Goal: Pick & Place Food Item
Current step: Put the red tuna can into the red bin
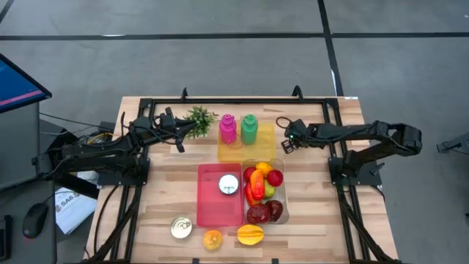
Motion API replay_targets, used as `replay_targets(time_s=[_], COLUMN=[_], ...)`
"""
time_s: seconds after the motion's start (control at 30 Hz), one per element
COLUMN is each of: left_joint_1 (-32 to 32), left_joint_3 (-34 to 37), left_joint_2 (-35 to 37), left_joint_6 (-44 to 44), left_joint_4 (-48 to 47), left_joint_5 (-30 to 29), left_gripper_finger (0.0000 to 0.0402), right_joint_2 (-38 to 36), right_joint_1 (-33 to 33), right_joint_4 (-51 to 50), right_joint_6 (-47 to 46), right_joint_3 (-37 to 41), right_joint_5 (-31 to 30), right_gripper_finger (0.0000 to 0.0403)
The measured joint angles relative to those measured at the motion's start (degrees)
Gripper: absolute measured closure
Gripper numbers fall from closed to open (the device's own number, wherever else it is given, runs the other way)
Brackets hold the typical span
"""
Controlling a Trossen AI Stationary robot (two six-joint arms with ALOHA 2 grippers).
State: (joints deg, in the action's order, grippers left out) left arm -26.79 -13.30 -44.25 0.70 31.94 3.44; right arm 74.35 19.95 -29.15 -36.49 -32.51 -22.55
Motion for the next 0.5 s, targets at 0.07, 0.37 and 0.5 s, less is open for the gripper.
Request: replay_targets(time_s=[0.07, 0.37, 0.5], left_joint_1=[-0.01, 0.0, 0.0], left_joint_3=[0.0, 0.0, 0.02], left_joint_2=[0.0, 0.0, -0.02], left_joint_6=[0.01, 0.01, 0.01], left_joint_4=[0.0, 0.0, 0.0], left_joint_5=[0.0, 0.0, 0.01], left_gripper_finger=[0.0367, 0.0367, 0.0367], right_joint_2=[0.49, 6.81, 7.14], right_joint_1=[-0.93, -4.22, -4.9], right_joint_4=[-0.17, 2.02, 2.93], right_joint_6=[0.01, -1.05, -1.17], right_joint_3=[-0.02, -0.09, 0.09], right_joint_5=[-0.14, 0.67, 1.48], right_gripper_finger=[0.0403, 0.0403, 0.0403])
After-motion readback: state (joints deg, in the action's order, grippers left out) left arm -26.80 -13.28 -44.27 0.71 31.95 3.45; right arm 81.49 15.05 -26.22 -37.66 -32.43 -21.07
